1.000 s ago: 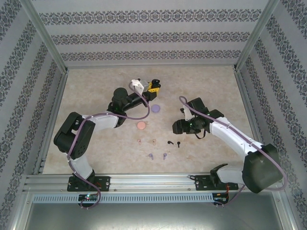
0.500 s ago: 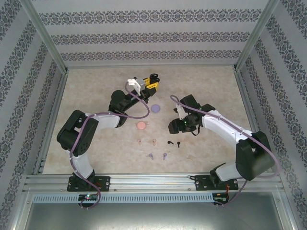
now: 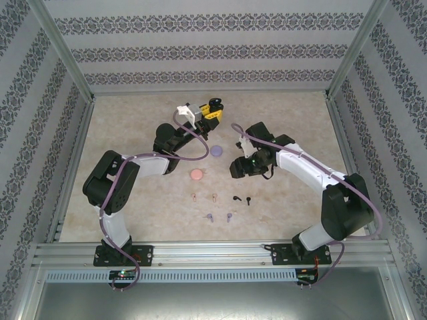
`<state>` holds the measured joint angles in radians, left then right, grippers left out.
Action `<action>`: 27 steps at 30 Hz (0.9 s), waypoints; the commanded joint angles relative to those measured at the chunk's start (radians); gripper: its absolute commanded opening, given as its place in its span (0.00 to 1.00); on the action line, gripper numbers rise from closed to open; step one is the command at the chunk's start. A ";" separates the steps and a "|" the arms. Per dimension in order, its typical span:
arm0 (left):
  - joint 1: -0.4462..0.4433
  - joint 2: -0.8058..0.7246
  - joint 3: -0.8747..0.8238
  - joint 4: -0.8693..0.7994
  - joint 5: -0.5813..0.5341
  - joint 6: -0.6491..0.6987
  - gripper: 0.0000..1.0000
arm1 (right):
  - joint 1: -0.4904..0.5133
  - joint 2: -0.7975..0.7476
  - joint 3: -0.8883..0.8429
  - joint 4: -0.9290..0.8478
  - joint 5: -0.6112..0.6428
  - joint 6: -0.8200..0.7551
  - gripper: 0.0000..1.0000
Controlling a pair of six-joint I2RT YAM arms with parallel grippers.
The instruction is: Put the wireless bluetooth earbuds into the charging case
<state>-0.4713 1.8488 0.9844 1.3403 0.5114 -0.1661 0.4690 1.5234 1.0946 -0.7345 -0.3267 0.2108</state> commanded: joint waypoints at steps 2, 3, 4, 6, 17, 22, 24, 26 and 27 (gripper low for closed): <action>0.003 -0.015 0.009 0.082 0.002 -0.005 0.00 | 0.048 0.003 -0.034 -0.069 0.034 -0.039 0.60; 0.004 -0.017 0.007 0.082 0.001 -0.005 0.00 | 0.055 0.004 -0.043 -0.071 0.040 -0.040 0.60; 0.006 -0.020 0.005 0.082 0.001 -0.005 0.00 | 0.067 0.007 -0.049 -0.073 0.053 -0.043 0.59; 0.011 -0.023 0.001 0.082 -0.001 -0.006 0.00 | 0.086 0.021 -0.056 -0.077 0.070 -0.054 0.59; 0.025 -0.074 -0.054 0.082 -0.027 0.012 0.00 | 0.171 0.162 -0.034 -0.073 0.123 -0.113 0.53; 0.036 -0.089 -0.068 0.082 -0.036 0.016 0.00 | 0.189 0.203 -0.032 -0.064 0.134 -0.115 0.52; 0.039 -0.091 -0.070 0.082 -0.034 0.015 0.00 | 0.191 0.213 -0.033 -0.062 0.137 -0.113 0.52; 0.040 -0.092 -0.071 0.082 -0.035 0.014 0.00 | 0.197 0.222 -0.031 -0.058 0.138 -0.113 0.51; 0.040 -0.092 -0.072 0.082 -0.034 0.014 0.00 | 0.197 0.225 -0.032 -0.058 0.140 -0.111 0.50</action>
<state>-0.4427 1.7939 0.9245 1.3525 0.4839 -0.1619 0.6529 1.7325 1.0534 -0.7887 -0.2138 0.1127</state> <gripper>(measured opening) 0.215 0.504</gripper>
